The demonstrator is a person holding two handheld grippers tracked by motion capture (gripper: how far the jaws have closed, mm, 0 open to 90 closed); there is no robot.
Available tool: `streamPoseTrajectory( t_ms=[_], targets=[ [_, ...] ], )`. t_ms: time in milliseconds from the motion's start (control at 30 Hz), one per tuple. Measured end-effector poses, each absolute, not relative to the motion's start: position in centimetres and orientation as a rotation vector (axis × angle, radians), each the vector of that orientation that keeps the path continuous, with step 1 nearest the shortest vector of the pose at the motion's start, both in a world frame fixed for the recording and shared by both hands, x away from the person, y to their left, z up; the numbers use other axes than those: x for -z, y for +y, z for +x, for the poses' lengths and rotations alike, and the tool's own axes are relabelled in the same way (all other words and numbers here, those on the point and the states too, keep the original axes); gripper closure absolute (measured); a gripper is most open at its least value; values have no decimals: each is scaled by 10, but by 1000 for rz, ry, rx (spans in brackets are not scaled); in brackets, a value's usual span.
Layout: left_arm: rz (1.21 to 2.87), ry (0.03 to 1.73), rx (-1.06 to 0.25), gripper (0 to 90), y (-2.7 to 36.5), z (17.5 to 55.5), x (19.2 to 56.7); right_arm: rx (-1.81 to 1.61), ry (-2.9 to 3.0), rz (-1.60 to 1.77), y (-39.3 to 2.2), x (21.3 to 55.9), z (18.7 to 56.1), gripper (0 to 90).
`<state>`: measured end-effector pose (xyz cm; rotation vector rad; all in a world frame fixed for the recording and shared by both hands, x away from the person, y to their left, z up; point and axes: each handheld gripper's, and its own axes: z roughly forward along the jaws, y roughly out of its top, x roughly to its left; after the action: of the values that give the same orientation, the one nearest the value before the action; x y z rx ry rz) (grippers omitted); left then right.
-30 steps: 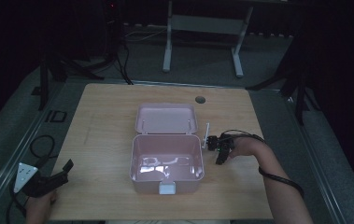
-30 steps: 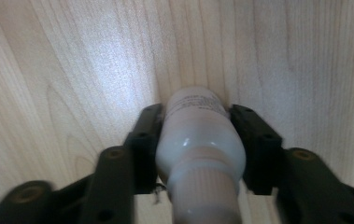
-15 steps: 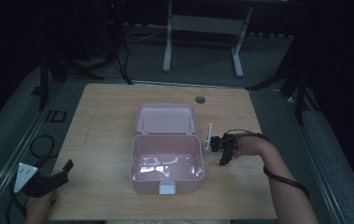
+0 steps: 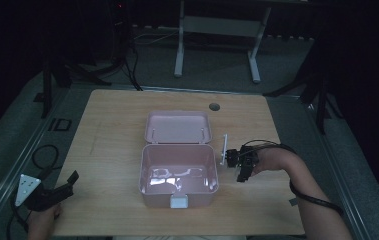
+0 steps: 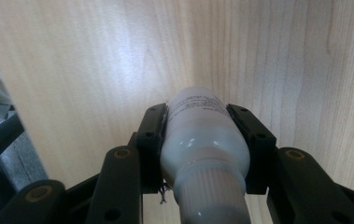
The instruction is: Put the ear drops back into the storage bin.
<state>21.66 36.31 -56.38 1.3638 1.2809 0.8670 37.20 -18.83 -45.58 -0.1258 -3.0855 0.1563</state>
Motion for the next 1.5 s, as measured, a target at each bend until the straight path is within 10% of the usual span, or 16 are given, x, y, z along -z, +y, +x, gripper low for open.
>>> streamPoseTrajectory(
  t_ms=[1500],
  targets=[
    [1359,1277,-862,26,364,217,564,-37,-3148,220,-88,369,340,599]
  ],
)
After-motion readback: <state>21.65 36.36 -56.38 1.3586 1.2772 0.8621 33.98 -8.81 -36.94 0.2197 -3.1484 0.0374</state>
